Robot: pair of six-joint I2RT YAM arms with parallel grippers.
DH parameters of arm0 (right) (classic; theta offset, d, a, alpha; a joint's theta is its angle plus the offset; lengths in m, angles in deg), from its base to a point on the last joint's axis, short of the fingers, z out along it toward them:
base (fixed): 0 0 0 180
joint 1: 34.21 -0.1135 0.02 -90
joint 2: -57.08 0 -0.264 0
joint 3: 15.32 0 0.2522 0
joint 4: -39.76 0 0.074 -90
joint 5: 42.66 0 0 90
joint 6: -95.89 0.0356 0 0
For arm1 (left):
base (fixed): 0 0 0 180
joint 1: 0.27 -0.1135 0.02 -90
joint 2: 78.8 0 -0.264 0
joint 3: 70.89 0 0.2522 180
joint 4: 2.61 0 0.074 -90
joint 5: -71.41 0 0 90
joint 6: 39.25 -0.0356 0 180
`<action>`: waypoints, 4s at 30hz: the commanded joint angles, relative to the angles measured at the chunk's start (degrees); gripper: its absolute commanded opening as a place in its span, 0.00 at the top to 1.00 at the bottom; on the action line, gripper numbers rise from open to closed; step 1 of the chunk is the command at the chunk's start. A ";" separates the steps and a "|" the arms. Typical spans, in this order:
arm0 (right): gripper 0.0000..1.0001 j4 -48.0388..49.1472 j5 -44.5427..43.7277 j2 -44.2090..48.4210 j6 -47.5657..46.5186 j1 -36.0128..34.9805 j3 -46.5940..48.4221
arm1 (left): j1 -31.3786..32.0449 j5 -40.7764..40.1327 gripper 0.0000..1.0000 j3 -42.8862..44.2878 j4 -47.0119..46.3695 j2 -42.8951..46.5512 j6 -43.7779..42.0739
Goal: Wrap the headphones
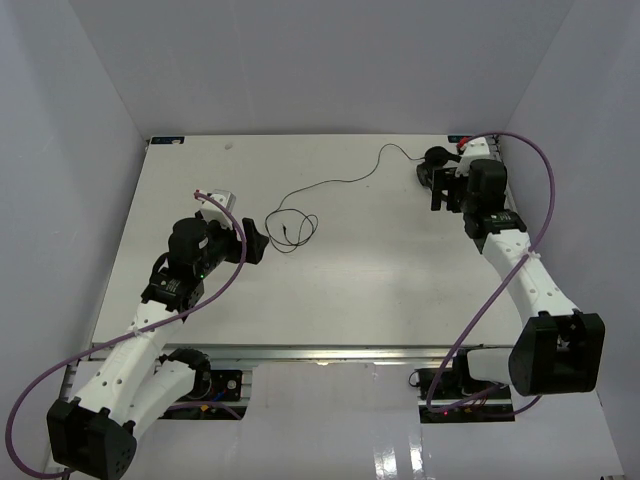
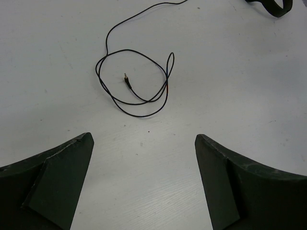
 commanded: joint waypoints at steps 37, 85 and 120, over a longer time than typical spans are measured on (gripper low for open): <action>0.33 -2.47 -13.03 -55.49 19.65 12.61 41.20 | -0.27 0.08 0.02 -0.14 -1.06 -1.78 -1.66; 0.92 1.34 33.83 -20.39 -2.44 12.63 -2.34 | -0.18 26.92 0.02 -2.84 -8.65 -2.71 -3.25; 0.92 -13.47 58.99 13.62 -3.25 12.13 10.01 | 24.17 16.79 0.02 5.14 -62.69 -43.09 -30.93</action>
